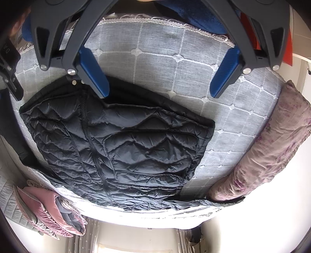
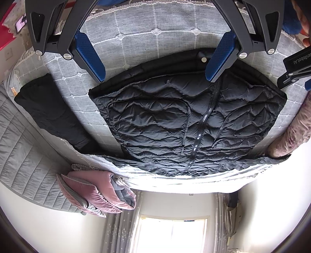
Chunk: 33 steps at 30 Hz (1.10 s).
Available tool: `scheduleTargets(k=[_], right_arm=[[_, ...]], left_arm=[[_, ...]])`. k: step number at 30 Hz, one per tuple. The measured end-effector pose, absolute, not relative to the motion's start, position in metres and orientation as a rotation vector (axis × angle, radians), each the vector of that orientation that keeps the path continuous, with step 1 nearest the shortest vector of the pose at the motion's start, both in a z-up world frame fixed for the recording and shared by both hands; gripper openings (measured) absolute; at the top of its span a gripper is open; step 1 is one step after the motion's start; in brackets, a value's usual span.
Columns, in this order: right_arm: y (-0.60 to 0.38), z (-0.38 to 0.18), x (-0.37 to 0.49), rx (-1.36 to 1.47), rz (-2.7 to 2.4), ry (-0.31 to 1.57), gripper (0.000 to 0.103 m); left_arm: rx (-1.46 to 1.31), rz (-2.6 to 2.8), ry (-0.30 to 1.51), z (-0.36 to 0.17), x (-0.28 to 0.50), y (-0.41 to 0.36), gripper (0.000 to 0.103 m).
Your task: Fold large clothes
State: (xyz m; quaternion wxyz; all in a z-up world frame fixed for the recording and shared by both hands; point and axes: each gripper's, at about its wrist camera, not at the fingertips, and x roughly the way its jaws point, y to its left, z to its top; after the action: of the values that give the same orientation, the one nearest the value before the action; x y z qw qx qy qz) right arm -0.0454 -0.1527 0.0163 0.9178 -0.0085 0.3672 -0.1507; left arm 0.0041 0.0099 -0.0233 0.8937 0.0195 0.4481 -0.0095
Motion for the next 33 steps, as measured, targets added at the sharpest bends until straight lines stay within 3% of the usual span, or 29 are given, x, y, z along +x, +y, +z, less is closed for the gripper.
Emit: scheduleTargets(k=[8,18,25,28,30,32,33], right_arm=[[-0.174,0.008,-0.039,0.004,-0.279,0.779,0.103],[-0.321,-0.030,-0.035,0.589,-0.245,0.798,0.103],[-0.349,-0.048,-0.011,0.641,-0.252,0.786,0.099],[-0.361,-0.062,0.003,0.661,-0.281,0.802,0.092],[-0.372,-0.073,0.009,0.682,-0.299,0.814,0.081],[-0.377,-0.083,0.016,0.704,-0.290,0.827,0.062],[-0.379,-0.086,0.019,0.713,-0.285,0.825,0.057]], left_arm=[[-0.097,-0.046,0.966,-0.030,0.039,0.059,0.103],[-0.252,-0.013,1.022,-0.063,0.093,0.130,0.103],[-0.235,-0.023,1.051,-0.089,0.126,0.126,0.099],[-0.230,-0.032,1.065,-0.095,0.136,0.121,0.098],[-0.229,-0.052,1.071,-0.100,0.143,0.116,0.096],[-0.228,-0.063,1.086,-0.106,0.147,0.111,0.084],[-0.231,-0.069,1.104,-0.110,0.148,0.109,0.083]])
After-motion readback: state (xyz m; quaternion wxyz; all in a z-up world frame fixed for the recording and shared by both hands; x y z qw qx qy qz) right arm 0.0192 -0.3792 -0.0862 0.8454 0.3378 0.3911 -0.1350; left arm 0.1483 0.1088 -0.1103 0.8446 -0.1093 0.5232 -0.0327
